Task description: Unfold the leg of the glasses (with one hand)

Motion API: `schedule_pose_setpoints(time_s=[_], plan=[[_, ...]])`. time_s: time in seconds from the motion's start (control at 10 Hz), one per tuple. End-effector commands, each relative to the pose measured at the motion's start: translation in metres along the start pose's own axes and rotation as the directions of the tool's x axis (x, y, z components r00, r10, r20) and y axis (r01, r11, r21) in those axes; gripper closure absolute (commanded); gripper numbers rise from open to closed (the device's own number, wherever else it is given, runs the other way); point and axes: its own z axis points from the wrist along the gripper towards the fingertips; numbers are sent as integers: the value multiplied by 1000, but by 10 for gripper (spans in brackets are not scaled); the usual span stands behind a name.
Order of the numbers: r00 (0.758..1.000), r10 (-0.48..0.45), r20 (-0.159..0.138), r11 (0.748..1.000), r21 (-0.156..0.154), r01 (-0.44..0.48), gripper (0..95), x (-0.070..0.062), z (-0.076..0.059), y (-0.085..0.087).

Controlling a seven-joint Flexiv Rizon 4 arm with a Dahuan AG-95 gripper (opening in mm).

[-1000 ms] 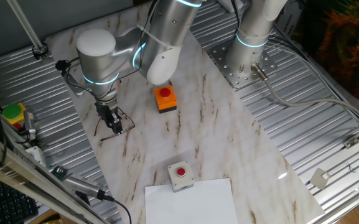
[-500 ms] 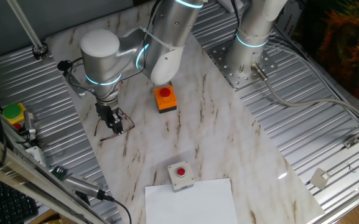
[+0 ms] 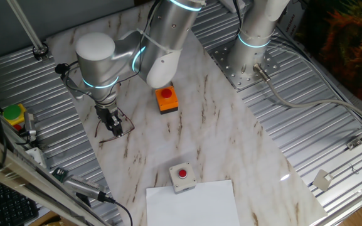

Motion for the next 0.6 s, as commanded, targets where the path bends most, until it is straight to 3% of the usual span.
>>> schedule_pose_setpoints(time_s=[0.1, 0.6], plan=[[1000, 6, -17, 1000, -7, -6, 190, -1, 1, 1], [1000, 3, -20, 1000, -14, -3, 190, -1, 1, 1]])
